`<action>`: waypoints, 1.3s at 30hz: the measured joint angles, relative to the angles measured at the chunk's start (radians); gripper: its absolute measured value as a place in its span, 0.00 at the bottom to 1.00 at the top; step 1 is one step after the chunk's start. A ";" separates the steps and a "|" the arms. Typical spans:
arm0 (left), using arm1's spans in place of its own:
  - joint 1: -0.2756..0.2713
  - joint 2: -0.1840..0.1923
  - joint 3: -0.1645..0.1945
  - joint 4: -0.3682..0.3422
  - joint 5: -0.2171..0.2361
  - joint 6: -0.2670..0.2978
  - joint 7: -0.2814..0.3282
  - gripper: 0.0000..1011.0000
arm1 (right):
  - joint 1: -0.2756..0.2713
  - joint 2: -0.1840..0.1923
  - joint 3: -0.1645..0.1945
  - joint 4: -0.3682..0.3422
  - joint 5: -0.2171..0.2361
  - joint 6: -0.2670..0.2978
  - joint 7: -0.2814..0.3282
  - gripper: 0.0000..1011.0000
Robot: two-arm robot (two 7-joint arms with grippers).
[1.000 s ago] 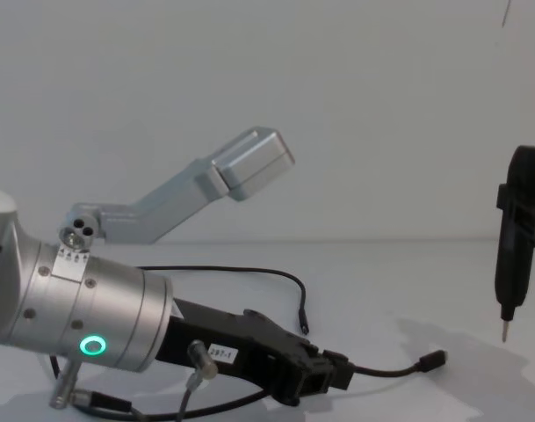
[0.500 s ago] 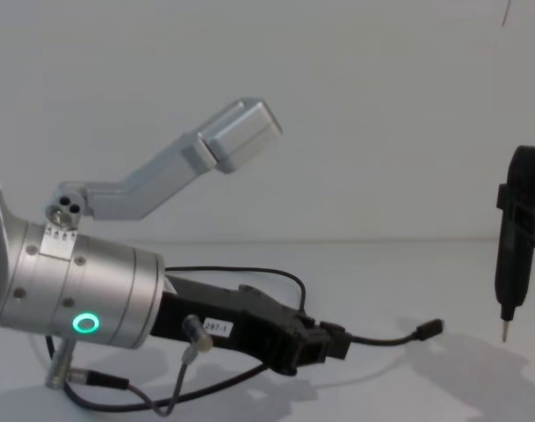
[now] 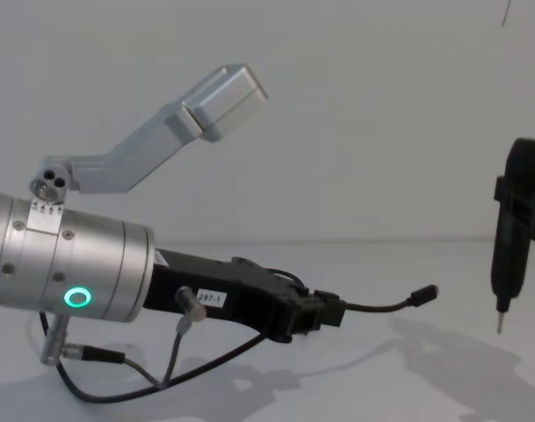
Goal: Pick up the data cable with the one hand.
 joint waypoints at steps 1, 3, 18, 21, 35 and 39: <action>0.000 0.000 0.000 0.000 0.000 0.000 0.000 0.04 | 0.000 0.000 0.000 0.000 0.000 0.000 0.000 0.28; 0.000 0.002 -0.002 -0.003 -0.003 -0.002 0.001 0.04 | 0.006 -0.007 -0.001 0.002 -0.001 -0.015 0.004 0.28; 0.000 0.005 -0.007 -0.009 -0.009 -0.007 0.004 0.04 | 0.078 -0.062 -0.020 0.039 -0.020 -0.093 0.022 0.28; 0.000 0.006 -0.008 -0.009 -0.010 -0.008 0.005 0.04 | 0.090 -0.072 -0.024 0.045 -0.022 -0.097 0.024 0.28; 0.000 0.007 -0.009 -0.011 -0.012 -0.009 0.006 0.04 | 0.104 -0.081 -0.035 0.050 -0.039 -0.033 0.030 0.28; 0.000 0.007 -0.009 -0.011 -0.012 -0.009 0.006 0.04 | 0.102 -0.078 -0.036 0.047 -0.044 -0.009 0.031 0.28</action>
